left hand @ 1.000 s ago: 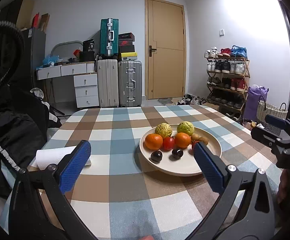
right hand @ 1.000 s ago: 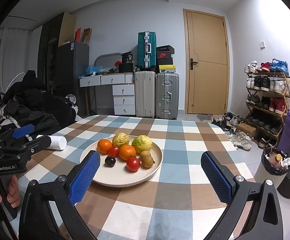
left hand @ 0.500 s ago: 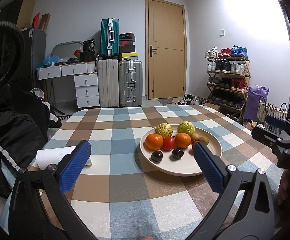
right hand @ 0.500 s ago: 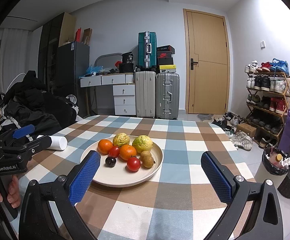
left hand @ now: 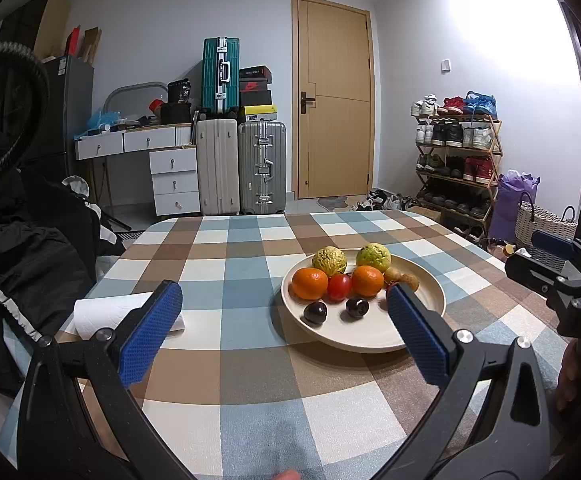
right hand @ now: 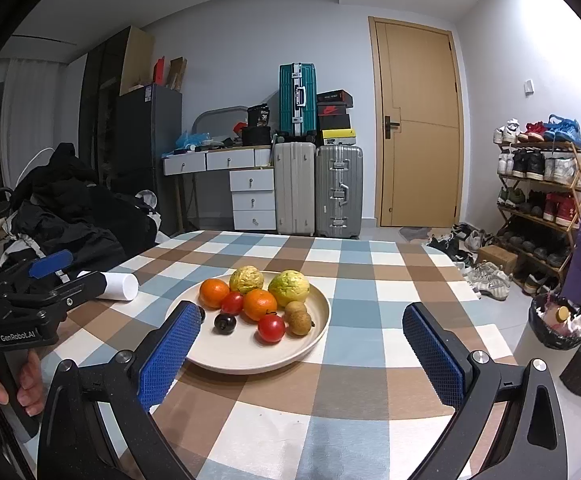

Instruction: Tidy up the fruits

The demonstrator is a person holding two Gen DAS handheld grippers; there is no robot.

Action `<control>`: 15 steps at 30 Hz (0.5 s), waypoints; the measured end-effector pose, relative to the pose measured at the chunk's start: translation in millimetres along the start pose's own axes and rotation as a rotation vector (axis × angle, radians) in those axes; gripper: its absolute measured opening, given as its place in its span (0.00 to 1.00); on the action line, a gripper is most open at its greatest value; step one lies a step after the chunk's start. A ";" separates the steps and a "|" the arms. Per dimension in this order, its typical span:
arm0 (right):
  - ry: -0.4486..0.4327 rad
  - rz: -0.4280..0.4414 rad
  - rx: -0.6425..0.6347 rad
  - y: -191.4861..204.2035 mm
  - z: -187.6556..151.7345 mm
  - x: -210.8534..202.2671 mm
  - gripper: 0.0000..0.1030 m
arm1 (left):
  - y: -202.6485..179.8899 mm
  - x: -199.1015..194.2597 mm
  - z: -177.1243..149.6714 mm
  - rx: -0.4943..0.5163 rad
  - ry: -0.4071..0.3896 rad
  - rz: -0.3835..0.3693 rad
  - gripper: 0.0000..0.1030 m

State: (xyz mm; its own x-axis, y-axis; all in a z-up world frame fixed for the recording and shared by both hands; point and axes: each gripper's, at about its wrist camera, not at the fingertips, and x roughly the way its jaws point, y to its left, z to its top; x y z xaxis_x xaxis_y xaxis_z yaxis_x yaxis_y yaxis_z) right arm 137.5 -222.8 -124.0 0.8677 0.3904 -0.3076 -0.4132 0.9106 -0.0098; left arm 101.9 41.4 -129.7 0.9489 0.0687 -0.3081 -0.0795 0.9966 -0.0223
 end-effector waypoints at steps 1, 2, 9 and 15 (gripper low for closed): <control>0.000 0.001 0.000 0.6 0.2 0.0 1.00 | 0.3 -2.2 0.6 0.000 0.000 0.000 1.00; 0.000 0.001 -0.001 0.7 0.1 0.1 1.00 | 0.4 -2.6 0.6 0.000 0.000 0.000 1.00; 0.000 0.001 0.000 0.5 0.1 0.4 1.00 | 0.0 -0.6 -0.2 -0.001 -0.001 0.001 1.00; 0.000 0.001 0.000 0.4 0.0 0.4 1.00 | 0.2 -1.7 0.1 0.000 -0.001 0.000 1.00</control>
State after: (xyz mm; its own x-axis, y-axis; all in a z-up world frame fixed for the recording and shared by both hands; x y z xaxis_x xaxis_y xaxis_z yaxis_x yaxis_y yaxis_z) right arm 137.7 -222.3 -124.1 0.8676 0.3910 -0.3073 -0.4137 0.9104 -0.0095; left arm 100.3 41.5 -129.1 0.9492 0.0691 -0.3069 -0.0797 0.9966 -0.0224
